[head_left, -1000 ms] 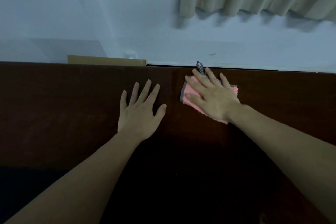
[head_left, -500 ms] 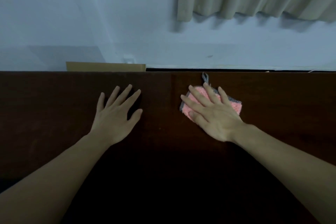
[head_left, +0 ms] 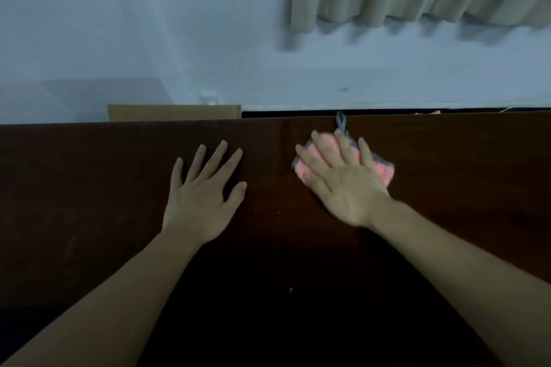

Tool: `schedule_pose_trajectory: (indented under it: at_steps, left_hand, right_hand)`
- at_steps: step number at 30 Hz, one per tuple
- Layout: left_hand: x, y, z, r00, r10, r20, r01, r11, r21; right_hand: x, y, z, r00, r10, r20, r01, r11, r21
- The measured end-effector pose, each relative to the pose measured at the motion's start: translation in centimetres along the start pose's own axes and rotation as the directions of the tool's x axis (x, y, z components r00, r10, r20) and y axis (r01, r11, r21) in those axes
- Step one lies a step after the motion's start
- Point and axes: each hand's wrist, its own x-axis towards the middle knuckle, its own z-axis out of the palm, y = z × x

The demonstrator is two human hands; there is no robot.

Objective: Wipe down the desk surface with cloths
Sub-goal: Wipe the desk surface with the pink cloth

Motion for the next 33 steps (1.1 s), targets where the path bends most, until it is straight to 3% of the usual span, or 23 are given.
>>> schedule_pose_trajectory:
  at_steps: [5,13,17,26,33]
  left_hand:
    - [0.2,0.1,-0.1,1.0,-0.009,0.029,0.009,1.0,0.025]
    - [-0.1,0.0,0.0,1.0,0.007,0.004,-0.007,1.0,0.002]
    - [0.0,0.1,0.0,1.0,0.01,0.0,-0.01,1.0,-0.01]
    - [0.3,-0.1,0.4,1.0,0.011,-0.028,-0.011,1.0,0.011]
    - [0.1,-0.1,0.1,1.0,0.012,-0.005,-0.012,1.0,-0.009]
  right_hand:
    - [-3.6,-1.6,0.8,0.996,-0.08,0.035,0.08,0.997,-0.008]
    - [6.9,-0.1,-1.5,0.992,0.114,-0.05,-0.113,0.993,0.018]
    - [7.5,-0.8,-1.6,0.988,0.142,-0.053,-0.14,0.989,0.041]
    - [-2.9,-4.6,0.8,0.998,-0.053,0.036,0.054,0.998,-0.025]
    - [6.0,-2.9,-0.9,0.998,0.031,-0.05,-0.032,0.999,-0.013]
